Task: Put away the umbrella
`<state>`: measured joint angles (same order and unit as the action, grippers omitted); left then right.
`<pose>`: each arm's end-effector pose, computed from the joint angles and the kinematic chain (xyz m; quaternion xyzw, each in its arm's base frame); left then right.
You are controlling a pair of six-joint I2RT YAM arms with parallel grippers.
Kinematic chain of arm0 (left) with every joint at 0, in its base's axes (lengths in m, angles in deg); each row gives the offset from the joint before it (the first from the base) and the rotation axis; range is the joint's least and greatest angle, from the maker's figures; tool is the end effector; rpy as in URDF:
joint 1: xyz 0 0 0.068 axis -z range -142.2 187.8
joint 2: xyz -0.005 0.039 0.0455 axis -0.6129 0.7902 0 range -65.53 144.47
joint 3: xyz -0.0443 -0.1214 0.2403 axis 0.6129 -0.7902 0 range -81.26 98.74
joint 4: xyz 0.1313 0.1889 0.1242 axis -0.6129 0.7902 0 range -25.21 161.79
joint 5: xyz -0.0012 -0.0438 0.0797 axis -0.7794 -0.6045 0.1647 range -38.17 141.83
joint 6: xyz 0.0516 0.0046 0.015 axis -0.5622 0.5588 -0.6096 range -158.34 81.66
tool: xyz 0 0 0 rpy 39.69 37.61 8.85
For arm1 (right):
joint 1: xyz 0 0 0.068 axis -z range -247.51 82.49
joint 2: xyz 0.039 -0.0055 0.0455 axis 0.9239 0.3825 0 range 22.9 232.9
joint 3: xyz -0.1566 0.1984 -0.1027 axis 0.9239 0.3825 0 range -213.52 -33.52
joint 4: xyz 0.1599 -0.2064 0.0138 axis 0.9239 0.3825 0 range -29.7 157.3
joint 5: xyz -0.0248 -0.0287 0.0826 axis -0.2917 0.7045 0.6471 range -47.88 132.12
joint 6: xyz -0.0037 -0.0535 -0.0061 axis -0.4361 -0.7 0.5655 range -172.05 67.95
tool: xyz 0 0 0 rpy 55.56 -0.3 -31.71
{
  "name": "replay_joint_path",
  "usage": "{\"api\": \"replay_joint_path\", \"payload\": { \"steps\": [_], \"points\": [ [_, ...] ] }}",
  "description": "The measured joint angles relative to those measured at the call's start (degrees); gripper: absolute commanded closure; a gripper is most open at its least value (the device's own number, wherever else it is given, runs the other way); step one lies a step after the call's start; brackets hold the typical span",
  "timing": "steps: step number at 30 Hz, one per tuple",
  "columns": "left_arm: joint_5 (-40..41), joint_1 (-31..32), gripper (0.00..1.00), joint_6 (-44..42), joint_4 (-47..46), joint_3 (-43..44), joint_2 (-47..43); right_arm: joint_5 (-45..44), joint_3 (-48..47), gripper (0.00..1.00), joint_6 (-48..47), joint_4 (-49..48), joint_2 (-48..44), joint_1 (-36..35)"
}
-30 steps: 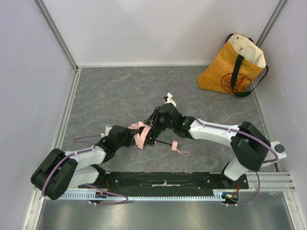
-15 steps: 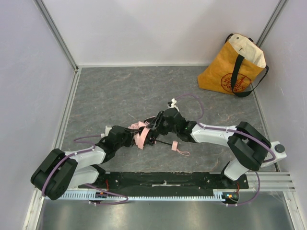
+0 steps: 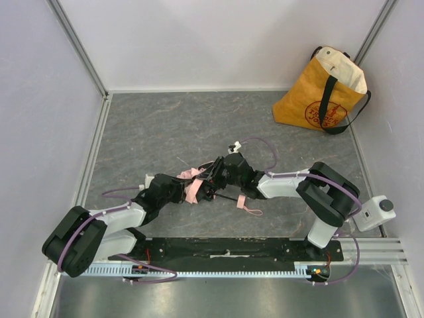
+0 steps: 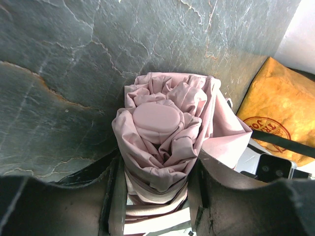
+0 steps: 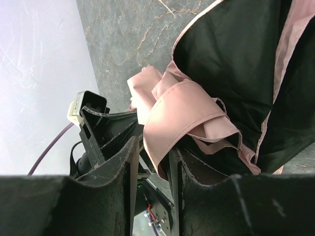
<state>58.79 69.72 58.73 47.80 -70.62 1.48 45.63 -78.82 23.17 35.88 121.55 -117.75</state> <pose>0.1610 -0.0952 0.1164 -0.5077 0.7464 -0.3615 0.2332 0.2221 0.2704 0.1607 0.1710 0.8439 0.4635 0.2092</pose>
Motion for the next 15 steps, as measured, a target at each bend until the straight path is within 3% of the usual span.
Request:
{"api": "replay_joint_path", "payload": {
  "steps": [3, 6, 10, 15],
  "points": [
    [-0.02, 0.0, 0.98, 0.0, -0.02, 0.0, 0.0, 0.24, 0.68, 0.71, 0.79, -0.96, 0.11, 0.09],
    [-0.02, -0.02, 0.98, 0.0, -0.02, 0.0, 0.0, 0.59, 0.68, 0.98, 0.66, -1.99, 0.33, 0.22],
    [0.0, 0.0, 0.98, 0.0, 0.09, 0.0, 0.0, 1.46, 0.61, 1.0, -1.53, -3.04, 0.28, 0.22],
    [0.02, 0.0, 0.99, 0.61, 2.03, 1.03, 0.24, 5.53, -3.1, 1.0, -13.05, 2.56, -0.83, -0.44]
  ]
}}
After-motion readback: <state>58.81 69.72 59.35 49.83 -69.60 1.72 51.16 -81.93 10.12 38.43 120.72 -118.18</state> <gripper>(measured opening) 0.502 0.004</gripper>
